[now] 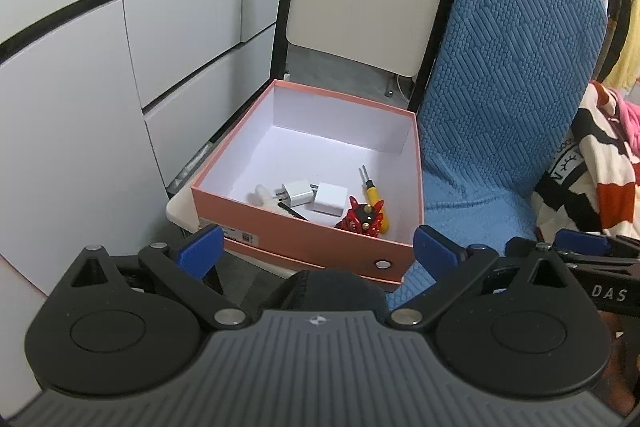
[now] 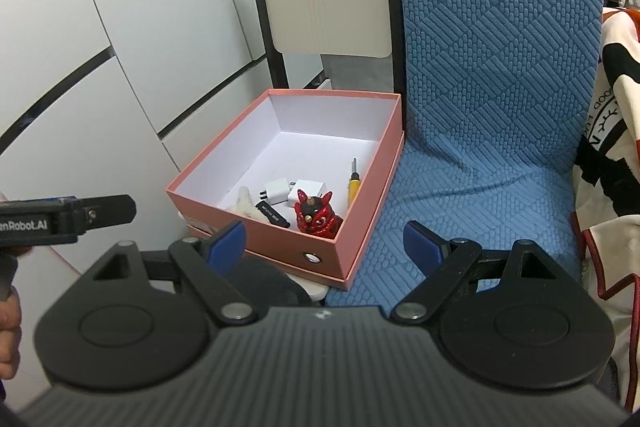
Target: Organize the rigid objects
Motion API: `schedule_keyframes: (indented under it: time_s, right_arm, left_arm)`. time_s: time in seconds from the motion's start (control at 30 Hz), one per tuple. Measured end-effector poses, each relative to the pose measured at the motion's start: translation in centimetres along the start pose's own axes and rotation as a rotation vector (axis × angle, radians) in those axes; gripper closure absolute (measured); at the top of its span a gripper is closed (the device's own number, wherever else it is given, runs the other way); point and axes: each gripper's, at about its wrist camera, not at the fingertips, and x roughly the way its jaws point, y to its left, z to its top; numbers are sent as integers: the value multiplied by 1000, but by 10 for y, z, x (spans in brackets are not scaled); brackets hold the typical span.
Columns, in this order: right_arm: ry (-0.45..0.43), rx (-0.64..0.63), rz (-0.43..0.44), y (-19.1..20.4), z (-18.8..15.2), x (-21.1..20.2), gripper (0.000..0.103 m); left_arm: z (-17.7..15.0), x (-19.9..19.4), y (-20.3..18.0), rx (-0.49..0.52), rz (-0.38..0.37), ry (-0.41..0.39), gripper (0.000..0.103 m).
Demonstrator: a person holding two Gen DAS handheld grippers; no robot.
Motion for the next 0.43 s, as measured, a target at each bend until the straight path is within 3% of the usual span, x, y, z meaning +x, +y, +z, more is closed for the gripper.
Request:
schedule_keyframes:
  time_s: [0.43]
  right_arm:
    - [3,-18,7,3,1,1,16]
  left_arm:
    - [-6,-1,3,-14,-16,15,1]
